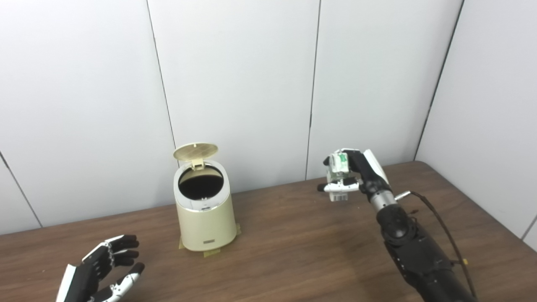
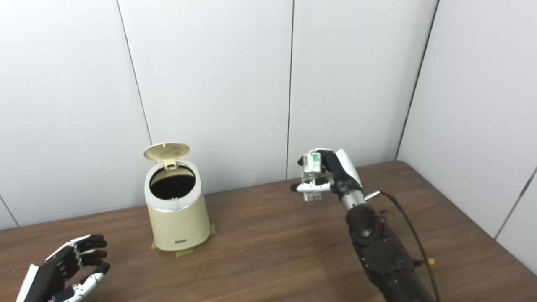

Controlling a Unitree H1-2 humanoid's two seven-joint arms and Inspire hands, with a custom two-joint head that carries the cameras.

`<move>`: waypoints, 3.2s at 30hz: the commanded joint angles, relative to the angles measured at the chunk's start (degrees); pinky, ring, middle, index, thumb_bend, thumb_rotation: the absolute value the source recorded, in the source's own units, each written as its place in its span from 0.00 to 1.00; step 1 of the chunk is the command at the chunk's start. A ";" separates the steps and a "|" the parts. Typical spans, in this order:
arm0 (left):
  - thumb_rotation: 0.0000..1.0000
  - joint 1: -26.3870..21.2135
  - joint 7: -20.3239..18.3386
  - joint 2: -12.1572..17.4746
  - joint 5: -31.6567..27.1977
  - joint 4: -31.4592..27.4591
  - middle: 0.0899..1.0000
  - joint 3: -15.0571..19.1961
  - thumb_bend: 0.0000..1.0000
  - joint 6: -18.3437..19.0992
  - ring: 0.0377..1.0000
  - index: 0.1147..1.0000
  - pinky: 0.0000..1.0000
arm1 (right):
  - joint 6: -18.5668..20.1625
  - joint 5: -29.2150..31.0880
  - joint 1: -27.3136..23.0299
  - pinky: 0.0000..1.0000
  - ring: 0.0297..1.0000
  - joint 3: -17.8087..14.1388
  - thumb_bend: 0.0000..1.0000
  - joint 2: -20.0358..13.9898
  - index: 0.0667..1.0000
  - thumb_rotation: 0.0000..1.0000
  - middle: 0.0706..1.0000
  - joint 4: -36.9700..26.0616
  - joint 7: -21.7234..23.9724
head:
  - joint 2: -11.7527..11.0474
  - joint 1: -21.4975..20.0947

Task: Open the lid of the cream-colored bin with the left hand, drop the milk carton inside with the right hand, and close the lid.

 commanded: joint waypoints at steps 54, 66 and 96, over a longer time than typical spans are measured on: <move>0.00 -0.99 5.88 -8.08 5.19 3.44 0.67 -4.32 0.56 -3.22 0.59 0.66 0.52 | 0.61 2.18 -15.57 0.31 0.38 8.76 0.52 16.95 0.49 0.00 0.45 -8.14 11.15 | -0.53 15.97; 0.00 -0.42 6.67 -8.80 6.48 1.72 0.66 -6.11 0.55 -1.22 0.60 0.67 0.52 | -14.72 -0.99 -20.76 0.31 0.37 9.74 0.51 17.36 0.51 0.00 0.44 8.73 6.55 | -0.32 16.50; 0.00 0.66 7.34 -9.33 6.06 0.10 0.66 -6.73 0.56 0.23 0.59 0.66 0.52 | -15.13 -0.25 -24.32 0.32 0.38 15.82 0.52 16.80 0.49 0.00 0.44 15.03 0.96 | -0.11 17.69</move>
